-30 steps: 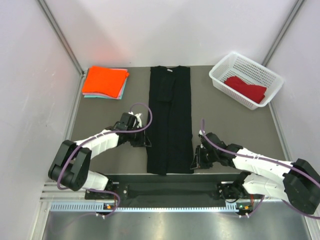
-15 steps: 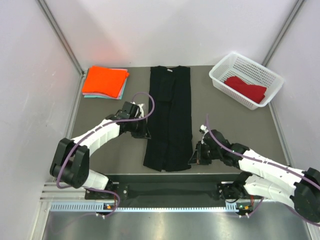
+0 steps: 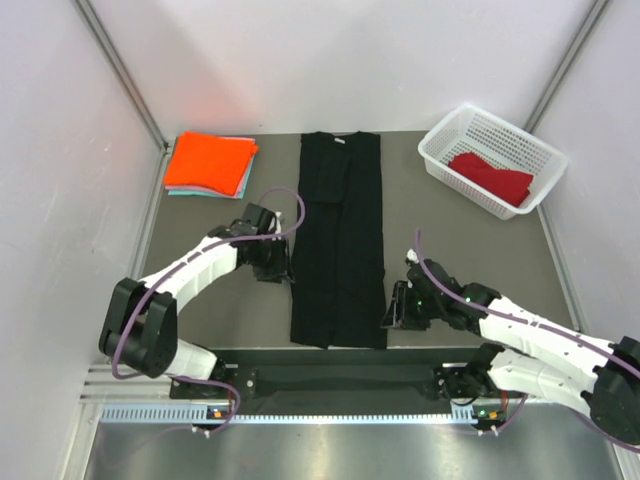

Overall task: Fold and stack the t-shirts
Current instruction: Fold the tshirt

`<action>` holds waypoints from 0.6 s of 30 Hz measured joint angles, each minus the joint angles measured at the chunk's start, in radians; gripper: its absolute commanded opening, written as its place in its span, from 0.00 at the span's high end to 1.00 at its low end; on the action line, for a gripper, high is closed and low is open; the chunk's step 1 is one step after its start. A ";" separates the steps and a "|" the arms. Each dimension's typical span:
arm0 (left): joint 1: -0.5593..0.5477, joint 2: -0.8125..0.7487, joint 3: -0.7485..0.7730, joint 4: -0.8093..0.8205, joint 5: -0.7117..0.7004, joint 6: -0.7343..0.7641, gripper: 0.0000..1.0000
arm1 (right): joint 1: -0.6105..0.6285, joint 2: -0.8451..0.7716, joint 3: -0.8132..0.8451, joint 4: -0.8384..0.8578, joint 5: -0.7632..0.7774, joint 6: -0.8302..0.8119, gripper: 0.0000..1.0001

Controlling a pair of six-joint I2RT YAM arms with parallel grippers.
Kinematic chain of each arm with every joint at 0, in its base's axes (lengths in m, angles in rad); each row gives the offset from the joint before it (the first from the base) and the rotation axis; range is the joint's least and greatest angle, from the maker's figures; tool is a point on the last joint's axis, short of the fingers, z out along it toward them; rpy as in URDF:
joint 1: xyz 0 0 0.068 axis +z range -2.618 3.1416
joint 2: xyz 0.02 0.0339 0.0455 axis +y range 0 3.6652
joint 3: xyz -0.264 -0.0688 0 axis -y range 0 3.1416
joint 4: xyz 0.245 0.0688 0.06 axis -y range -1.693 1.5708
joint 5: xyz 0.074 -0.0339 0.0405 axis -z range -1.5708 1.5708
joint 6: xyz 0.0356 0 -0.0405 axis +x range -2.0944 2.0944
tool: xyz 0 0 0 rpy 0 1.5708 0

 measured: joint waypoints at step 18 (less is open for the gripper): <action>0.369 -0.109 -0.196 0.158 0.246 -0.071 0.62 | 0.414 0.647 0.484 0.095 0.253 0.149 0.64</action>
